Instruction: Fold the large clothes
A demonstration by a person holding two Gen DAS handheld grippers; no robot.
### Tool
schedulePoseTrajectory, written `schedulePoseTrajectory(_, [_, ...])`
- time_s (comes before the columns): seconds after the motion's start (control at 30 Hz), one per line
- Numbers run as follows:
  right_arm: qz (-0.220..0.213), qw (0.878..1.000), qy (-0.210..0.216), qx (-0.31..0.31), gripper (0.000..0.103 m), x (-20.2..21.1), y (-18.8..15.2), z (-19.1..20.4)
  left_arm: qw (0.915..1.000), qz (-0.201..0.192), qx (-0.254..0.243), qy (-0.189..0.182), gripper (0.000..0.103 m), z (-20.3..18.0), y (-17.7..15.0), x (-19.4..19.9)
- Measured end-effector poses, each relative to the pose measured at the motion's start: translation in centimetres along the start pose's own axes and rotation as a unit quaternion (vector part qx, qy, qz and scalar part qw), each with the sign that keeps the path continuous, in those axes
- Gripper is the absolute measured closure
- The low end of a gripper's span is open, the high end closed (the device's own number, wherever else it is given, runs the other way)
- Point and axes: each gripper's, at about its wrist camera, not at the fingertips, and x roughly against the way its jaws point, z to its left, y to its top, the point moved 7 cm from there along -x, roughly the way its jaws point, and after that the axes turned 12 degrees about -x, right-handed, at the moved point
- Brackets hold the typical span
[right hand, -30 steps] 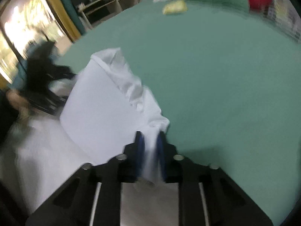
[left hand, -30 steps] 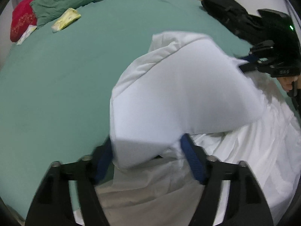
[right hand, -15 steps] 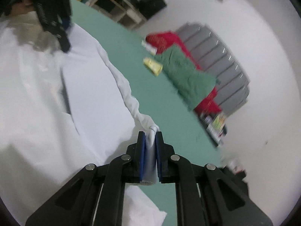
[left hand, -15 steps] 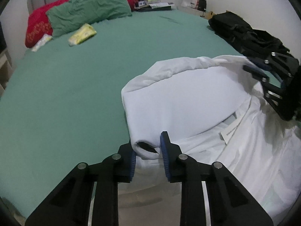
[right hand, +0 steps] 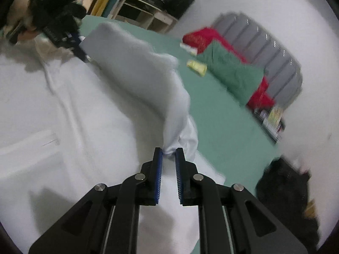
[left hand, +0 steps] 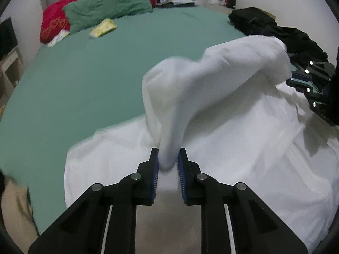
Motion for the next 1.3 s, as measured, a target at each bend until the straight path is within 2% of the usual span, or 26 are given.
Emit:
schedulePoseTrajectory(0.07, [0.026,0.998,0.029,-0.043,0.091,0.9,-0.8,-0.4,0.9998,0.014,0.016,-0.005,0.083,-0.3,-1.6,0.9])
schedulePoseTrajectory(0.17, [0.059,0.991,0.067,-0.099,0.091,2.7,-1.5,-0.7,0.9978,0.036,0.056,0.002,0.073,-0.2,-4.4,2.8])
schedulePoseTrajectory(0.2, [0.055,0.987,0.08,-0.13,0.091,4.0,-0.8,-0.9,0.9966,0.031,0.076,0.006,0.073,-0.2,-5.2,3.7])
schedulePoseTrajectory(0.27, [0.022,0.978,0.11,-0.175,0.09,6.3,1.0,-1.1,0.9941,0.015,0.106,0.011,0.072,-0.2,-6.2,5.4])
schedulePoseTrajectory(0.3, [-0.001,0.973,0.122,-0.197,0.084,6.8,2.8,-1.3,0.992,0.001,0.124,0.026,0.07,-0.1,-6.2,6.3])
schedulePoseTrajectory(0.33, [-0.011,0.969,0.127,-0.21,0.061,6.5,4.0,-1.3,0.9908,-0.011,0.132,0.027,0.064,0.0,-5.9,6.7])
schedulePoseTrajectory(0.37, [-0.014,0.966,0.132,-0.223,0.044,5.8,4.9,-1.1,0.9886,-0.034,0.145,0.018,0.06,-0.2,-5.2,7.2])
schedulePoseTrajectory(0.4, [-0.014,0.963,0.137,-0.232,0.021,4.8,5.8,-1.0,0.9867,-0.049,0.155,0.008,0.054,-0.5,-4.7,7.4])
schedulePoseTrajectory(0.43, [-0.016,0.96,0.145,-0.24,0.021,3.5,6.6,-0.4,0.9848,-0.059,0.163,-0.003,0.052,-0.6,-4.2,7.4])
schedulePoseTrajectory(0.47, [-0.015,0.959,0.142,-0.244,0.021,1.8,7.2,0.2,0.9831,-0.061,0.172,-0.016,0.052,-1.0,-3.4,7.0])
schedulePoseTrajectory(0.53, [0.02,0.958,0.14,-0.251,0.021,-2.0,7.4,1.7,0.9808,-0.057,0.184,-0.03,0.052,-1.4,-2.5,6.3])
schedulePoseTrajectory(0.57, [0.035,0.955,0.145,-0.255,0.026,-3.6,7.2,2.5,0.9795,-0.057,0.19,-0.037,0.052,-1.7,-2.1,5.9])
schedulePoseTrajectory(0.63, [0.064,0.95,0.163,-0.258,0.1,-5.8,6.3,4.3,0.9776,-0.051,0.197,-0.052,0.052,-2.3,-1.4,5.0])
schedulePoseTrajectory(0.67, [0.079,0.947,0.163,-0.264,0.101,-6.4,5.7,5.0,0.9772,-0.049,0.2,-0.052,0.052,-2.4,-1.3,4.8])
schedulePoseTrajectory(0.73, [0.067,0.936,0.209,-0.276,0.101,-5.1,5.7,6.3,0.977,-0.05,0.201,-0.049,0.052,-2.3,-1.2,4.7])
schedulePoseTrajectory(0.8, [0.074,0.935,0.223,-0.266,0.101,-3.4,5.4,7.7,0.9755,-0.058,0.209,-0.038,0.052,-1.9,-1.1,4.9])
schedulePoseTrajectory(0.9, [0.102,0.927,0.254,-0.256,0.101,-1.1,3.9,10.6,0.9716,-0.078,0.223,-0.019,0.052,-0.8,-0.6,5.6])
schedulePoseTrajectory(1.0, [0.122,0.923,0.258,-0.258,0.1,-0.1,2.4,12.4,0.9714,-0.087,0.22,-0.017,0.052,-0.8,0.2,5.5])
schedulePoseTrajectory(1.07, [0.131,0.927,0.245,-0.251,0.1,0.0,1.4,13.3,0.9746,-0.086,0.206,-0.014,0.052,-1.1,1.1,4.5])
schedulePoseTrajectory(1.13, [0.136,0.926,0.241,-0.257,0.097,0.2,0.8,13.7,0.9796,-0.068,0.188,-0.018,0.052,-1.8,1.2,3.3])
schedulePoseTrajectory(1.2, [0.134,0.923,0.241,-0.267,0.095,1.2,0.8,12.8,0.9848,-0.022,0.171,-0.018,0.052,-2.6,0.3,1.7])
schedulePoseTrajectory(1.27, [0.114,0.927,0.236,-0.269,0.087,2.3,1.9,11.7,0.987,-0.01,0.16,-0.011,0.052,-3.1,-0.6,1.3])
schedulePoseTrajectory(1.3, [0.102,0.924,0.243,-0.276,0.076,2.7,2.5,11.1,0.9879,-0.01,0.155,-0.008,0.052,-3.2,-1.0,1.4])
